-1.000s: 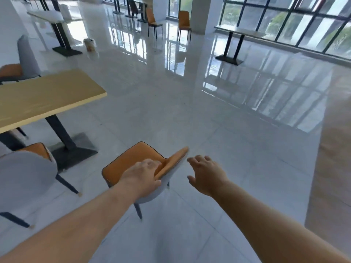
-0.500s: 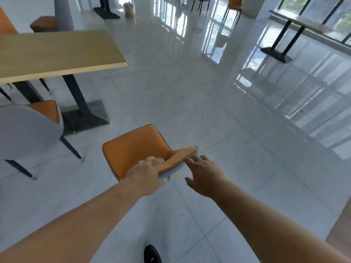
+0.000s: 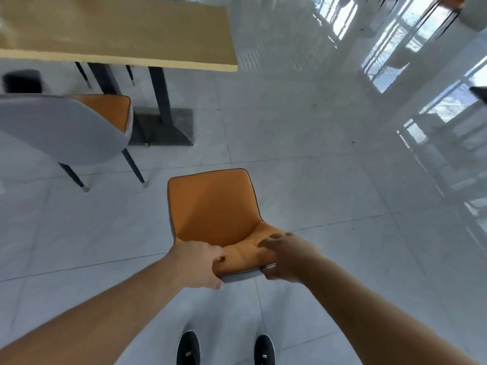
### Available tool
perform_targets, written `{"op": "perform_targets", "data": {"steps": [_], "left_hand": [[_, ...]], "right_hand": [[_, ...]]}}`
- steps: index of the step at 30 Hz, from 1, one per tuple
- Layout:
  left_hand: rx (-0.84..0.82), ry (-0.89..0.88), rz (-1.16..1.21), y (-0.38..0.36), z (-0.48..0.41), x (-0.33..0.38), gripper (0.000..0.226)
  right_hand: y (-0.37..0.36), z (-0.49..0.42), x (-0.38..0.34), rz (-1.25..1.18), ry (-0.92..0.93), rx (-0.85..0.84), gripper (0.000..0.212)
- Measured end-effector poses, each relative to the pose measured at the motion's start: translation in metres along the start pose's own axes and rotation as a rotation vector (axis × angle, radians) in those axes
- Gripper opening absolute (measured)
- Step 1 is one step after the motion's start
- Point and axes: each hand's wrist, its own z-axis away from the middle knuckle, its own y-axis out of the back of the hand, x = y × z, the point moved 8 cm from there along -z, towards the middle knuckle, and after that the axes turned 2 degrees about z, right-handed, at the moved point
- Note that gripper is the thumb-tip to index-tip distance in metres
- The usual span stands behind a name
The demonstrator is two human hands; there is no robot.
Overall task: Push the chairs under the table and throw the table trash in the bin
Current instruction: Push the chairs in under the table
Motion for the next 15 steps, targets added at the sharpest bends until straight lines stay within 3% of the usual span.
{"op": "perform_targets", "data": {"steps": [5, 10, 15], "left_hand": [[-0.050, 0.131, 0.066, 0.000, 0.005, 0.007, 0.067], [-0.054, 0.250, 0.149, 0.009, 0.001, 0.012, 0.056], [0.123, 0.307, 0.299, 0.029, -0.010, -0.011, 0.055]], "right_hand": [[-0.011, -0.017, 0.005, 0.018, 0.178, -0.134, 0.063], [-0.001, -0.036, 0.013, -0.003, 0.292, -0.099, 0.055], [0.034, -0.075, 0.014, 0.004, 0.322, -0.019, 0.053]]}}
